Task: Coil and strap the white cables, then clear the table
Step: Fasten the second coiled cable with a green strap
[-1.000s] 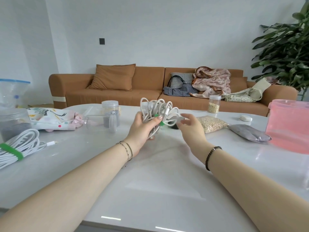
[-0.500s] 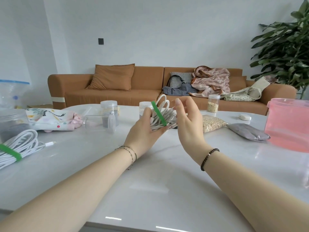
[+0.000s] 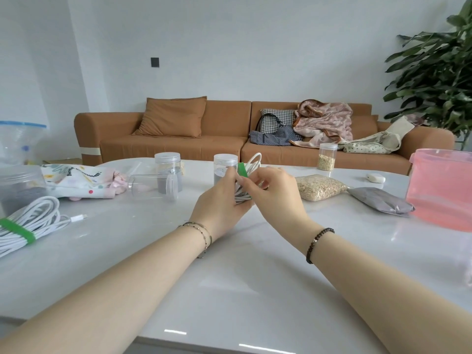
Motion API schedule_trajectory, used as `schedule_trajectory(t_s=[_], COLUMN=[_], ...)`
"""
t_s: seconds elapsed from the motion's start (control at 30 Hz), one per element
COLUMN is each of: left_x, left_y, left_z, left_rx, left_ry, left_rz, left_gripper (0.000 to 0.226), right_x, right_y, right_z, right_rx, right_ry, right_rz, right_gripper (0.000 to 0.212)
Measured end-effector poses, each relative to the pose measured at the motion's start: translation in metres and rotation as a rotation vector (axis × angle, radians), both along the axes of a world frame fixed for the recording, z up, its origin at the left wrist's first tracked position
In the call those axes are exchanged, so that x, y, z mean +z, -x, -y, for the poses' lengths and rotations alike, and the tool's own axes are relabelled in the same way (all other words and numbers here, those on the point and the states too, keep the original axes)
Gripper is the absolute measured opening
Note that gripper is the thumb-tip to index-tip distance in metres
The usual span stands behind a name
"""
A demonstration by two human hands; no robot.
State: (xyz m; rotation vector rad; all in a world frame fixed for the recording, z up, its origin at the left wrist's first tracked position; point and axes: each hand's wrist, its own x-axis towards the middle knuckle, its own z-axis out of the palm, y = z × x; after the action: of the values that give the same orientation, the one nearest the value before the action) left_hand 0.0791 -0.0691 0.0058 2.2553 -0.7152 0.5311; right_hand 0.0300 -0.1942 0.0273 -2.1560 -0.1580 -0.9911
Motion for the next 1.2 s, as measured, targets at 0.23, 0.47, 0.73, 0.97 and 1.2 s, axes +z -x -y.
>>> schedule_trajectory(t_s=[0.23, 0.47, 0.73, 0.97, 1.2], left_x=[-0.005, -0.003, -0.003, -0.002, -0.002], left_y=[-0.017, -0.017, -0.012, -0.008, -0.006], left_z=[-0.007, -0.007, -0.007, -0.006, -0.004], left_rx=[0.029, 0.048, 0.008, -0.045, -0.086], left_ry=[0.099, 0.091, 0.08, 0.164, 0.122], left_rz=[-0.077, -0.14, -0.162, -0.176, -0.175], left_gripper=[0.037, 0.045, 0.046, 0.05, 0.056], right_x=[-0.002, -0.007, -0.008, -0.011, -0.01], right_y=[0.006, -0.005, -0.011, -0.011, -0.009], right_z=[-0.009, -0.002, 0.016, 0.017, 0.012], right_rx=[0.2, 0.079, 0.224, 0.298, 0.228], right_ry=[-0.018, -0.093, 0.366, 0.367, 0.417], right_rz=[-0.05, 0.03, 0.074, -0.048, 0.047], right_gripper=[0.027, 0.027, 0.012, 0.018, 0.012])
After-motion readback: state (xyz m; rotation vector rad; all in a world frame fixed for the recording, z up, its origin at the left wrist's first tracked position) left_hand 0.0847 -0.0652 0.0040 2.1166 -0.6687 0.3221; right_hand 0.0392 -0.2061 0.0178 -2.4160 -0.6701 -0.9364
